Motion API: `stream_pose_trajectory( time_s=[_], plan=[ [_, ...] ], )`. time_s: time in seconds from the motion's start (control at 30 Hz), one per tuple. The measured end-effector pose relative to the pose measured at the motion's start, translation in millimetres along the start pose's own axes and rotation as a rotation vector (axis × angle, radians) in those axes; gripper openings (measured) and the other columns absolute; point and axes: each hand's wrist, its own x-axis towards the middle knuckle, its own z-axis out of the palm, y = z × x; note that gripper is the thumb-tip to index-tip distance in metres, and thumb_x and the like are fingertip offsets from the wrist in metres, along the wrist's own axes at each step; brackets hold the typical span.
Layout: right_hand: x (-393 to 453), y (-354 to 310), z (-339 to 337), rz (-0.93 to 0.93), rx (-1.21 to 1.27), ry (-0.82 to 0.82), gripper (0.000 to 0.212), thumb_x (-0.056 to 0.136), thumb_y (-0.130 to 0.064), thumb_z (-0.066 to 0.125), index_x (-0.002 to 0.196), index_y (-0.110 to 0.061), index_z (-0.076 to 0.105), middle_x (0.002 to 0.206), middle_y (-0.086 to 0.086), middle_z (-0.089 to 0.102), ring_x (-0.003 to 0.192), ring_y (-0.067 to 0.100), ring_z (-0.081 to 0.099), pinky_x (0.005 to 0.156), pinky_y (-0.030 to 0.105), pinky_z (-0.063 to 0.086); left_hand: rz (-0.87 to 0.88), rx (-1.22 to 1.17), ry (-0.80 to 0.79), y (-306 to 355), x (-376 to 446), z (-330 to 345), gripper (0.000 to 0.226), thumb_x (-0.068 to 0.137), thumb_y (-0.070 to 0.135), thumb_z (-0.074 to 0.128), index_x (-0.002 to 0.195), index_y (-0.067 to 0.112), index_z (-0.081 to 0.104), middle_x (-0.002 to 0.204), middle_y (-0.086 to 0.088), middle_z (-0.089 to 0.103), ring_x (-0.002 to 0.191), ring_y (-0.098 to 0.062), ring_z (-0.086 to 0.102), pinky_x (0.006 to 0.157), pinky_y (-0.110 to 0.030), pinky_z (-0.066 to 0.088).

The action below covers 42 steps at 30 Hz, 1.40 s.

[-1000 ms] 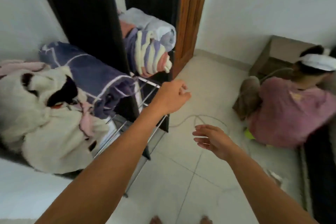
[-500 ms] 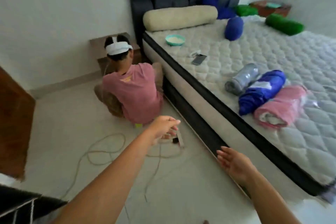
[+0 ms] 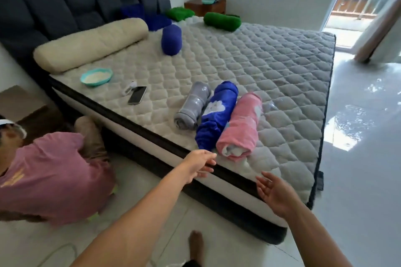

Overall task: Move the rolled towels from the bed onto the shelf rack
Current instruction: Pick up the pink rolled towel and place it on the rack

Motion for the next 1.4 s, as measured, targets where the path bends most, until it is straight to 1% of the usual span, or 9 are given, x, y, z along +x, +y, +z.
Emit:
stream_pose_trajectory(
  time_s=[0.27,0.43,0.63,0.73,0.87,0.93,1.0,1.23,1.4],
  plan=[
    [78,-36,22,-0.049,0.049,0.168,0.022,0.095,-0.015,0.050,0.116,-0.008,0.050,0.100,0.014,0.058,0.085,0.025,0.059,0.072,0.034,0.049,0.080,0.460,-0.138,54,142,27,0.013,0.089,0.027,0.059,0.086,0.015,0.062,0.079,-0.004,0.061,0.061,-0.013,0.053,0.052,-0.024,0.037],
    [125,-47,70,0.127,-0.178,0.186,0.041,0.090,-0.037,0.057,0.122,-0.012,0.056,0.099,0.013,0.060,0.081,0.024,0.062,0.063,0.033,0.050,0.049,0.545,-0.168,103,229,12,0.016,0.088,0.029,0.060,0.079,0.017,0.055,0.087,-0.004,0.059,0.078,-0.019,0.054,0.064,-0.028,0.043],
    [174,-63,108,0.118,0.008,0.250,0.036,0.091,-0.042,0.053,0.123,-0.026,0.045,0.122,0.010,0.058,0.088,0.021,0.060,0.067,0.031,0.049,0.095,0.579,-0.186,148,312,25,0.018,0.084,0.027,0.062,0.076,0.017,0.048,0.083,-0.004,0.055,0.079,-0.020,0.050,0.074,-0.033,0.045],
    [191,-75,110,0.051,0.077,0.433,0.029,0.088,-0.035,0.060,0.113,-0.025,0.052,0.113,0.004,0.055,0.100,0.024,0.054,0.081,0.034,0.047,0.145,0.707,-0.220,161,340,38,0.032,0.081,0.035,0.063,0.102,0.012,0.056,0.104,-0.008,0.062,0.093,-0.024,0.056,0.082,-0.035,0.049],
    [226,-78,87,-0.046,0.152,0.657,0.065,0.059,-0.041,0.073,0.113,-0.006,0.063,0.106,0.015,0.069,0.095,0.030,0.066,0.076,0.041,0.057,0.113,0.741,-0.319,178,368,54,0.066,0.077,0.043,0.064,0.134,0.019,0.042,0.123,-0.006,0.059,0.100,-0.026,0.058,0.077,-0.037,0.054],
    [236,-82,84,-0.058,0.176,0.725,0.059,0.053,-0.043,0.068,0.100,-0.007,0.066,0.101,0.015,0.070,0.093,0.032,0.067,0.082,0.048,0.058,0.061,0.722,-0.345,184,381,60,0.068,0.077,0.044,0.066,0.135,0.017,0.042,0.124,-0.006,0.058,0.100,-0.025,0.058,0.082,-0.041,0.055],
    [233,-92,88,-0.065,0.191,0.780,0.034,0.066,-0.033,0.065,0.088,-0.006,0.067,0.093,0.014,0.070,0.091,0.032,0.066,0.084,0.046,0.057,-0.024,0.654,-0.373,188,391,66,0.073,0.079,0.043,0.069,0.139,0.015,0.038,0.134,-0.007,0.052,0.111,-0.028,0.055,0.092,-0.046,0.053],
    [246,-86,82,-0.051,0.176,0.878,0.057,0.052,-0.026,0.067,0.105,-0.006,0.062,0.103,0.018,0.069,0.091,0.033,0.064,0.073,0.040,0.055,-0.382,0.337,-0.517,181,402,74,0.101,0.072,0.037,0.079,0.151,0.013,0.019,0.152,-0.013,0.036,0.136,-0.036,0.038,0.106,-0.057,0.036],
    [224,-100,76,-0.132,-0.097,0.928,0.050,0.076,-0.011,0.068,0.123,-0.006,0.052,0.112,0.017,0.063,0.098,0.030,0.058,0.080,0.029,0.040,-0.392,0.058,-0.494,176,387,88,0.111,0.061,0.045,0.085,0.148,0.012,0.026,0.146,-0.015,0.044,0.132,-0.036,0.043,0.110,-0.058,0.034]
  ],
)
